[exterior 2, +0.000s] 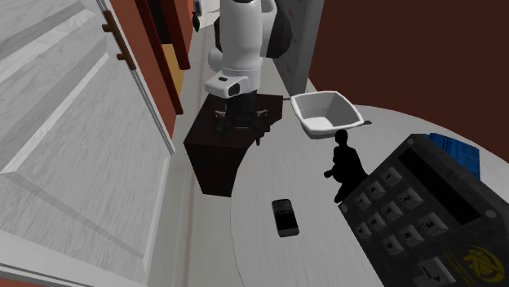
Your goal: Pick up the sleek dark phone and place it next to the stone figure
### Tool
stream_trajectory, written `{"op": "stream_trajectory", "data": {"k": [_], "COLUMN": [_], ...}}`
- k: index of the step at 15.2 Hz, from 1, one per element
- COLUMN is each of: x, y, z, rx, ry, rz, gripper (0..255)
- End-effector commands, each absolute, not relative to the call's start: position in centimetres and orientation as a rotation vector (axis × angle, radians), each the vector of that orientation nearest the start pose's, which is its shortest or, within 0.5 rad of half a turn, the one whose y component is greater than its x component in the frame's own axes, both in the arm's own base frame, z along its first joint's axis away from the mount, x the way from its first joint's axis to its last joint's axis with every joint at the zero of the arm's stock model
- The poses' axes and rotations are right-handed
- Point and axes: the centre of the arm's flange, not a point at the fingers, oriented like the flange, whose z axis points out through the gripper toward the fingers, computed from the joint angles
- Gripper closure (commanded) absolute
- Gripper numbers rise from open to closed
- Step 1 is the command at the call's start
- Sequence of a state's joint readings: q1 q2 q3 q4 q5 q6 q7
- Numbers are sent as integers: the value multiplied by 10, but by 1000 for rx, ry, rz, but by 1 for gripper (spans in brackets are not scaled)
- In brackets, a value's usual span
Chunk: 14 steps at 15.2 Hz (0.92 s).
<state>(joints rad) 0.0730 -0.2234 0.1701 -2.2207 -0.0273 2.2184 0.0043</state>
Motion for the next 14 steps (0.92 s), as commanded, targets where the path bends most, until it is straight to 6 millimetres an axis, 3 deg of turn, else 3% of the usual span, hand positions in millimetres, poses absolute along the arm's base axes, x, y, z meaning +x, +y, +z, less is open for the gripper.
{"op": "stream_trajectory", "data": {"k": [1, 14], "x": [504, 598], "y": [140, 239], "z": [473, 377], "rx": [-3117, -3027], "ry": [-429, -624], "rz": [-352, -328], "gripper": [0, 0]}}
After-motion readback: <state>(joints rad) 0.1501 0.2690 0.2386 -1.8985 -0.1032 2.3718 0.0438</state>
